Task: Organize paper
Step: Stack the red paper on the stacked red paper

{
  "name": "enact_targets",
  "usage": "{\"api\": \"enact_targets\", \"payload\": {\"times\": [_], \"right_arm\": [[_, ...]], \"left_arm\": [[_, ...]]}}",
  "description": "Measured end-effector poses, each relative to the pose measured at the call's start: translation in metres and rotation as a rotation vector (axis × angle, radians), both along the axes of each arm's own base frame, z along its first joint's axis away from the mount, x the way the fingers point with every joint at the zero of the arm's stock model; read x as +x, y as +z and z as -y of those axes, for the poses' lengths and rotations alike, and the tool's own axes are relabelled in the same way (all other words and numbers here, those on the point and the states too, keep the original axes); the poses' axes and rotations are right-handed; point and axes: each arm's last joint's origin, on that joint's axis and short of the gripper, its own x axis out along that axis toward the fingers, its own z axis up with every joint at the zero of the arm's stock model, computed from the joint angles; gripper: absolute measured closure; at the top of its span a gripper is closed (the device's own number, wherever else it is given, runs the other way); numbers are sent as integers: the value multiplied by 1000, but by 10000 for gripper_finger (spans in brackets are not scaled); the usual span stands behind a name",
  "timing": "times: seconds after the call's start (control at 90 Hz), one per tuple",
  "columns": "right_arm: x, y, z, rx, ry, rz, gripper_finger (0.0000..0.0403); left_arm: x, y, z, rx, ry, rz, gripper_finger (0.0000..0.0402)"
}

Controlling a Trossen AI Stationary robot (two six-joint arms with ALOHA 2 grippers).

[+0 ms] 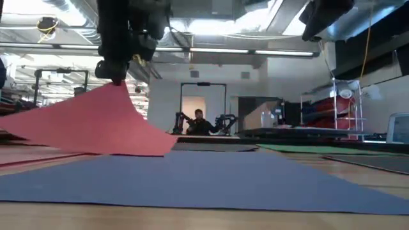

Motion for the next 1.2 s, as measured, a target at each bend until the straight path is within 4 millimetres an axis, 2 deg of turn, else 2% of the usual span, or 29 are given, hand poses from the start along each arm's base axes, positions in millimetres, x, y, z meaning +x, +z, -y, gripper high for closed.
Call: {"api": "enact_targets", "payload": {"times": [0.244, 0.456, 0.589, 0.7, 0.911, 1.2], "right_arm": [[-1, -1, 0, -1, -3, -18, 402], [-1, -1, 0, 3, -5, -18, 402], [-1, -1, 0, 4, -5, -18, 402], [-1, -1, 0, 4, -5, -17, 402], [-1, -1, 0, 4, -4, -16, 402], [-1, -1, 0, 0, 1, -16, 402]], "left_arm": [[-19, 18, -20, 12, 93, 48, 401], [-52, 31, -31, 39, 172, 217, 401], [-71, 26, -35, 41, 183, 275, 401], [-82, 15, -42, 41, 189, 253, 401], [-89, -6, -63, 43, 202, 204, 401], [-102, -11, -93, 46, 214, 109, 401]]}}
